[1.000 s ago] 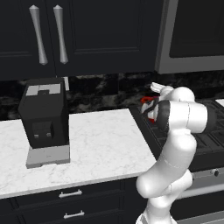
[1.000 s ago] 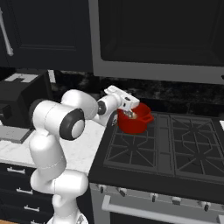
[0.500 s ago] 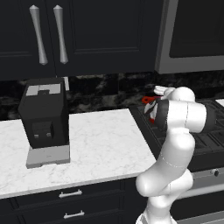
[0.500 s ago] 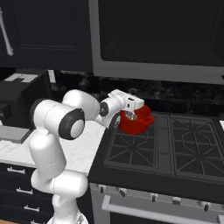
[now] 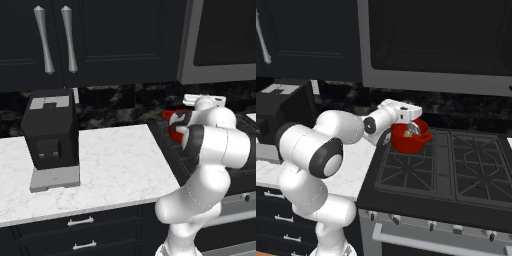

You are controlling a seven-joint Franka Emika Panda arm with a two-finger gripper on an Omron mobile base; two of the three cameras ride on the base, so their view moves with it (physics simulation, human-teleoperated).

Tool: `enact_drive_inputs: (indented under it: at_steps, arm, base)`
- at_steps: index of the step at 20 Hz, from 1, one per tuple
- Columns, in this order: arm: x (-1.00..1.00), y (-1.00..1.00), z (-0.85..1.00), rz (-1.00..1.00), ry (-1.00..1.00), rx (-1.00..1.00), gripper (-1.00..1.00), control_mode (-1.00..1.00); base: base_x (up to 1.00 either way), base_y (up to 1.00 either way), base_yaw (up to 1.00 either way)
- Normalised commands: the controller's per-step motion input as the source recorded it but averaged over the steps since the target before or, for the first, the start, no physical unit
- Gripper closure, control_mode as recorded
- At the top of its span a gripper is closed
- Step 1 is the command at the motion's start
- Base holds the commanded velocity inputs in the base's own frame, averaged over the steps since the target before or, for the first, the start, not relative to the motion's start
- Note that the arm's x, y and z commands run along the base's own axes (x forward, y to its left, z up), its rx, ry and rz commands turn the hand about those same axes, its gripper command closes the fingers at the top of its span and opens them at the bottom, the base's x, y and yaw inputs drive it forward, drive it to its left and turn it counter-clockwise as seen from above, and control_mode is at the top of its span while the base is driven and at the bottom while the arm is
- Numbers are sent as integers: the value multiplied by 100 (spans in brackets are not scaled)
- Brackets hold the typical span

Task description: Put the lemon wedge and mushroom in the pot. Retrieve the spatula and lightly stir the vegetables in the pot.

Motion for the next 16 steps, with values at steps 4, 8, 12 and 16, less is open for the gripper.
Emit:
enact_drive_inputs:
  at_steps: [4, 8, 12, 16]
  arm:
    - [0, 4, -21, 0, -7, -2, 100, -100]
    - [0, 14, -41, 0, -1, 0, 100, -100]
    - [0, 21, -45, 2, -2, 0, 100, -100]
    - [0, 24, -49, 6, -6, 0, 100, -100]
  base:
    - [0, 0, 0]
    - [0, 0, 0]
    - [0, 0, 0]
    - [0, 0, 0]
